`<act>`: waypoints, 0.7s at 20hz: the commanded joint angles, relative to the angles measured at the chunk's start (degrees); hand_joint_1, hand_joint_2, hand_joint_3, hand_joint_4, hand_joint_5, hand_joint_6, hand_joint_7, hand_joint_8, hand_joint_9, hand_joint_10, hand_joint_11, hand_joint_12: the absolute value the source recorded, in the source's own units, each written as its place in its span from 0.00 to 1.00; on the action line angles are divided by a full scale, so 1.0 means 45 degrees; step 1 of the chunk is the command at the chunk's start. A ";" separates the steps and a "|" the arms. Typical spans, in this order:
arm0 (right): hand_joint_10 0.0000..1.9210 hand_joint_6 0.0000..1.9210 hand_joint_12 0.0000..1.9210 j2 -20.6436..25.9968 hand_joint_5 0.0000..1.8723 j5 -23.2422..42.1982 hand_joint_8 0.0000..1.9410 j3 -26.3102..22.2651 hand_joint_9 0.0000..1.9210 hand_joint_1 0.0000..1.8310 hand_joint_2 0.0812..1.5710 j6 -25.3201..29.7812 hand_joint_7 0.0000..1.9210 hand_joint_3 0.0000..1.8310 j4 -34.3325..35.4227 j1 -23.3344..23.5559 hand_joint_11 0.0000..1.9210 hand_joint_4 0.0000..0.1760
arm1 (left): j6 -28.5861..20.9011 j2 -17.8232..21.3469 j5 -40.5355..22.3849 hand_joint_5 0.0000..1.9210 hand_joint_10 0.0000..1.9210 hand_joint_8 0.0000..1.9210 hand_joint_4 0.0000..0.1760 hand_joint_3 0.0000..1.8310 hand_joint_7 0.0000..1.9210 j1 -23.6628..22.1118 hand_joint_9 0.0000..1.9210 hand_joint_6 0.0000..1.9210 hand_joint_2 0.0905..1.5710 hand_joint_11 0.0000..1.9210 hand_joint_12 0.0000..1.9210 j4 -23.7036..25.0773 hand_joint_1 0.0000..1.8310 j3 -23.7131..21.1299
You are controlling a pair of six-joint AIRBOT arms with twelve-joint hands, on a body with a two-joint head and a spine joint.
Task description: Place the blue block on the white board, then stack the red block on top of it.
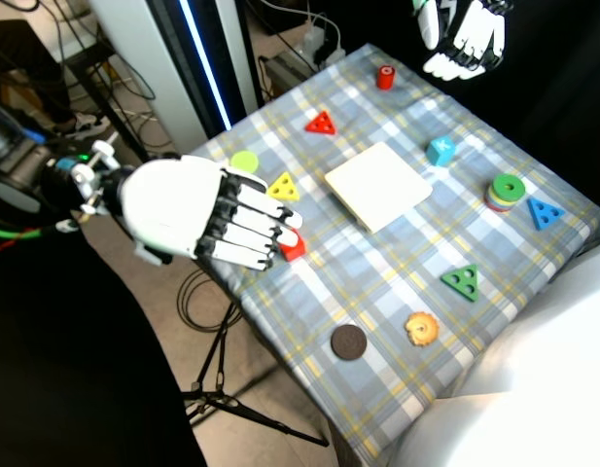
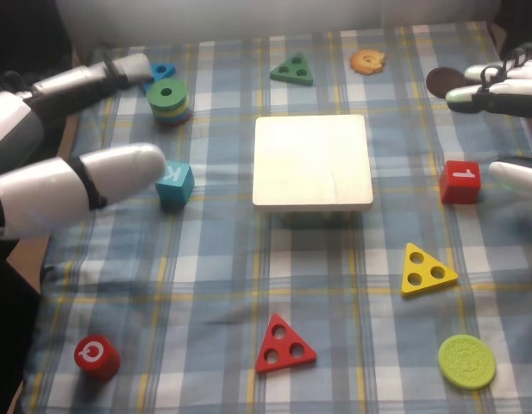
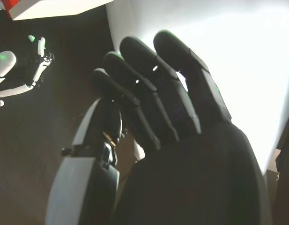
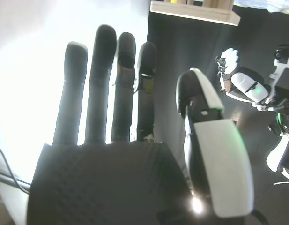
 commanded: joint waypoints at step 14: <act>0.00 0.00 0.23 0.0088 0.25 0.1505 0.00 0.0084 0.20 0.32 0.83 0.0609 0.21 0.00 -0.0731 0.0450 0.11 0.25 | 0.8558 -0.1747 0.3385 0.21 0.00 0.00 1.00 0.00 0.14 -0.3263 0.12 0.01 0.56 0.00 0.18 -0.2682 0.45 0.1856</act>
